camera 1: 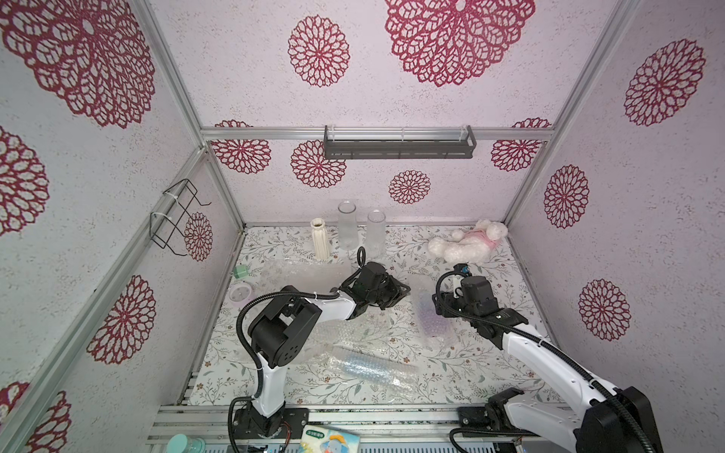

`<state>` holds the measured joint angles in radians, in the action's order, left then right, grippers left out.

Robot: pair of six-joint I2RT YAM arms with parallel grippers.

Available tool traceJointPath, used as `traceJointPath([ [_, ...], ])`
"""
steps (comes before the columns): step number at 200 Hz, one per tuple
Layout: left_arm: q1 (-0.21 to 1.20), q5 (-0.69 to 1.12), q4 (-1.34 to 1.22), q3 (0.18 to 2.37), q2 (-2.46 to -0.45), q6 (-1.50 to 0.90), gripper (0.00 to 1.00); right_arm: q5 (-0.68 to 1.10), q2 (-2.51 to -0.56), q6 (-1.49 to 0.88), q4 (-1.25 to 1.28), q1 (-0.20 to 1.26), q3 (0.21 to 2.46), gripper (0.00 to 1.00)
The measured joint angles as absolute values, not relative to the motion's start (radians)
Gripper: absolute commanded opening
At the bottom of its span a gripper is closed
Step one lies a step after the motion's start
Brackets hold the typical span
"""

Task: Unwrap the vase from the bubble wrap
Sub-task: Unwrap the bubble wrap at the center of the board.

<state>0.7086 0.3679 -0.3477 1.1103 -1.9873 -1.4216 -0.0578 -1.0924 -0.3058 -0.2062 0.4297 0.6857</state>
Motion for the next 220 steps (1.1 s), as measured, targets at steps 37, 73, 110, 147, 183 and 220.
traceJointPath([
  [37, 0.718, 0.385, -0.406, 1.095, -2.053, -1.459, 0.43, -0.077, -1.092, -0.305, -0.201, 0.455, 0.685, 0.73],
  [73, 0.727, 0.384, -0.508, 1.061, -2.078, -1.495, 0.41, -0.089, -1.092, -0.305, -0.199, 0.455, 0.686, 0.73],
  [110, 0.733, 0.382, -0.629, 1.039, -2.130, -1.544, 0.32, -0.101, -1.092, -0.305, -0.196, 0.455, 0.685, 0.73],
  [147, 0.737, 0.375, -0.725, 1.013, -2.144, -1.584, 0.30, -0.104, -1.092, -0.305, -0.191, 0.455, 0.685, 0.72],
  [183, 0.739, 0.372, -0.819, 1.008, -2.156, -1.620, 0.29, -0.105, -1.092, -0.305, -0.185, 0.455, 0.686, 0.72],
  [220, 0.747, 0.372, -0.826, 1.007, -2.175, -1.635, 0.28, -0.110, -1.092, -0.305, -0.184, 0.455, 0.685, 0.72],
])
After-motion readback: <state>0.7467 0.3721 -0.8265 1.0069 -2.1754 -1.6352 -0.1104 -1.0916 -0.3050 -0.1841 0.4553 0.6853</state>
